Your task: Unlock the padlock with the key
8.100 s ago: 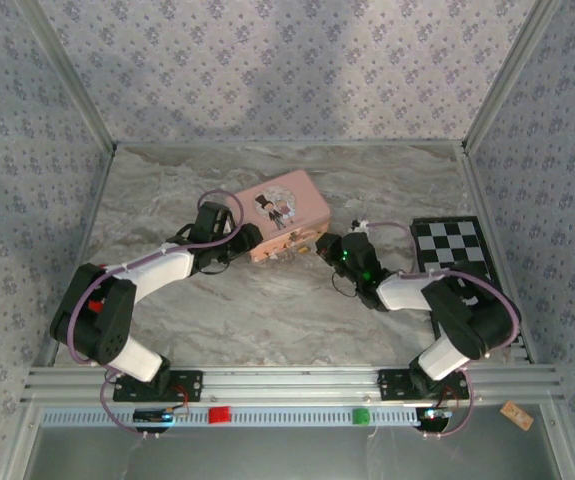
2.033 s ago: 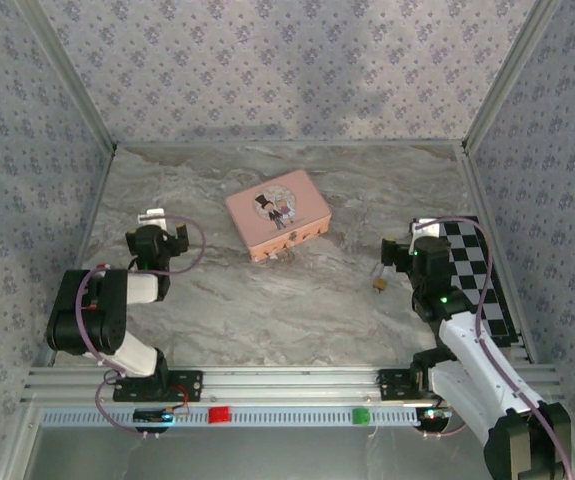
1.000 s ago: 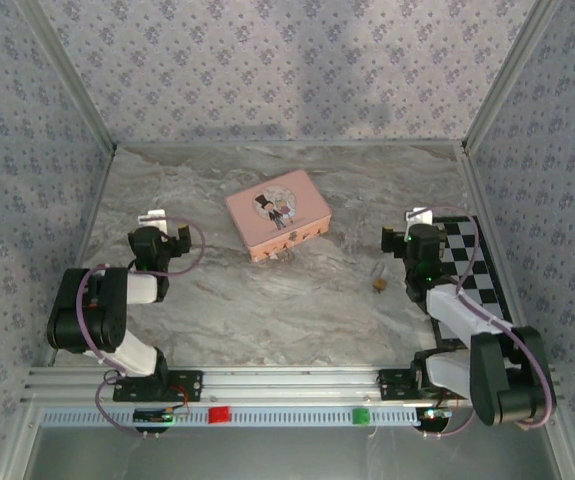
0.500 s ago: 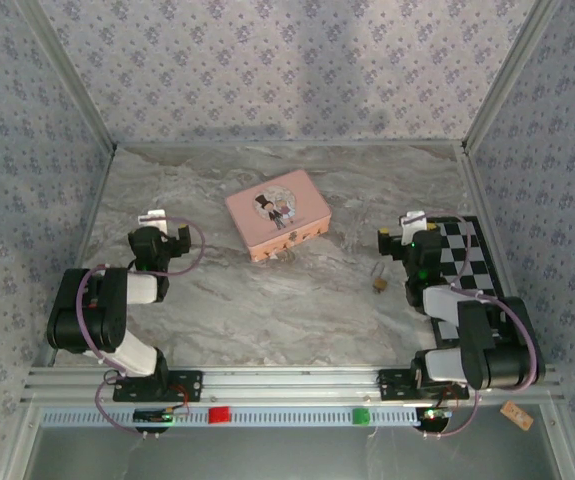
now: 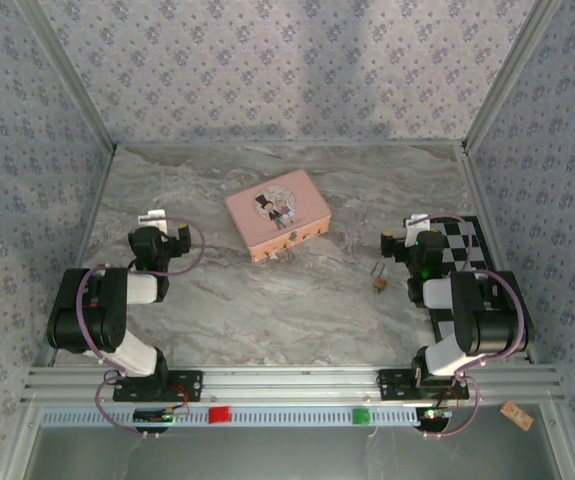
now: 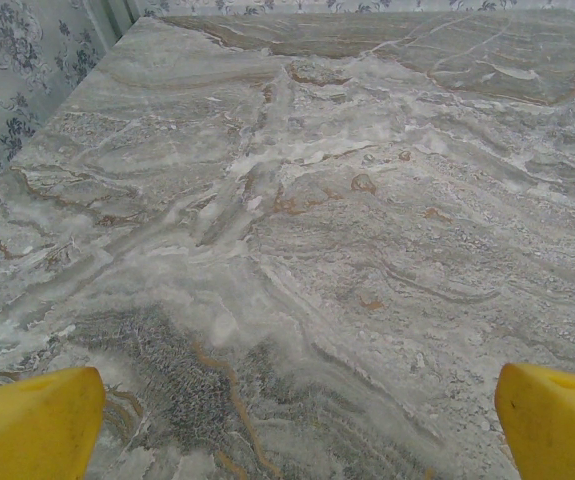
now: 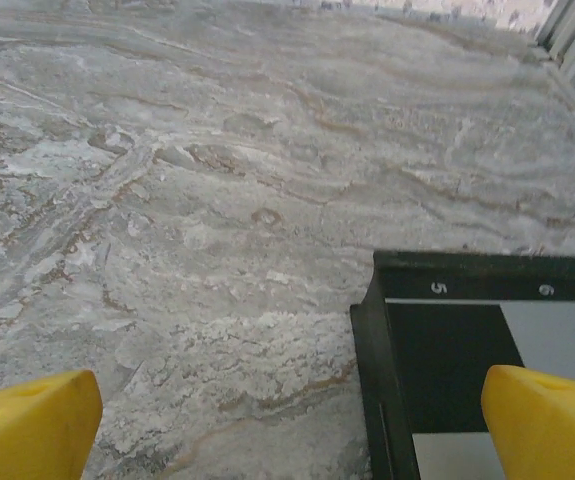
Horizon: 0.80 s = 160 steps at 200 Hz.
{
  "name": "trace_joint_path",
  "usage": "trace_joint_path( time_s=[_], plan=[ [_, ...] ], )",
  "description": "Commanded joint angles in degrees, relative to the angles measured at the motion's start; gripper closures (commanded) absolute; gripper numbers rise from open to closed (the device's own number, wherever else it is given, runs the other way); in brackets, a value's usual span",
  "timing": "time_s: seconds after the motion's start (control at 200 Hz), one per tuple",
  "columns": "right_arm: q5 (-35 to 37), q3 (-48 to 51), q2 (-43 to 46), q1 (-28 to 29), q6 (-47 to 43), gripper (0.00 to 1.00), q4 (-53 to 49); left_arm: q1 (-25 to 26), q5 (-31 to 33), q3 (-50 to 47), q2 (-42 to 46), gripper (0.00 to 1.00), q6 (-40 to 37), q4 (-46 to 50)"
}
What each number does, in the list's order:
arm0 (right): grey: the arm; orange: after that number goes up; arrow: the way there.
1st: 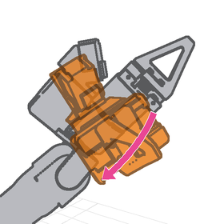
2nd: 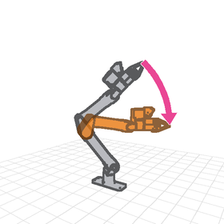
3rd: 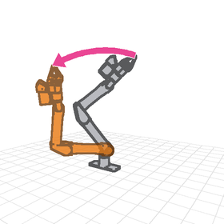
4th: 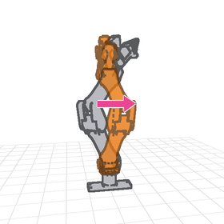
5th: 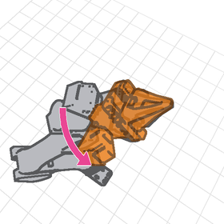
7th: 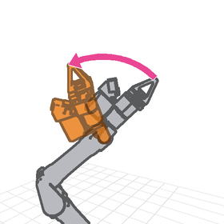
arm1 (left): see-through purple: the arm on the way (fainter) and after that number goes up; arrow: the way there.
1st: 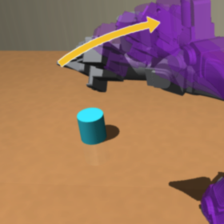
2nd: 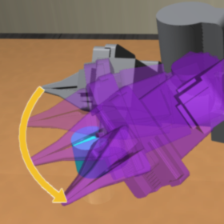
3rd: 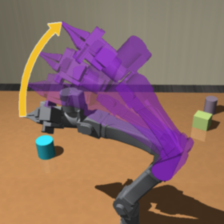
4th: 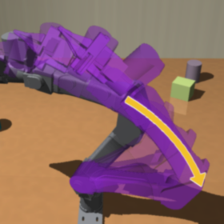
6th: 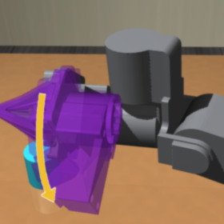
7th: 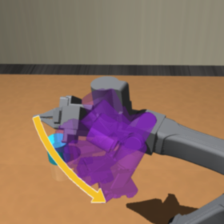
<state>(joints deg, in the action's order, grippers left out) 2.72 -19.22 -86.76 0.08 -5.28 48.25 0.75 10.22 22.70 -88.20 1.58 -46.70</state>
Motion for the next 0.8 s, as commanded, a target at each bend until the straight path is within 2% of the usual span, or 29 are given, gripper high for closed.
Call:
trace_joint_path(
  time_s=[0.0, 0.795],
  plan=[
    [0.46, -2.30, -0.35, -0.52, 2.30, 0.01, -0.31, -0.24, -0.81, 0.50, 0.31, 0.00, 0.85, -0.94],
    [0.00, -3.31, -0.43, -1.57, 3.61, 0.01, -2.28, -0.26, -0.76, 0.57, 0.31, 0.00, 0.80, -0.94]
  ],
)
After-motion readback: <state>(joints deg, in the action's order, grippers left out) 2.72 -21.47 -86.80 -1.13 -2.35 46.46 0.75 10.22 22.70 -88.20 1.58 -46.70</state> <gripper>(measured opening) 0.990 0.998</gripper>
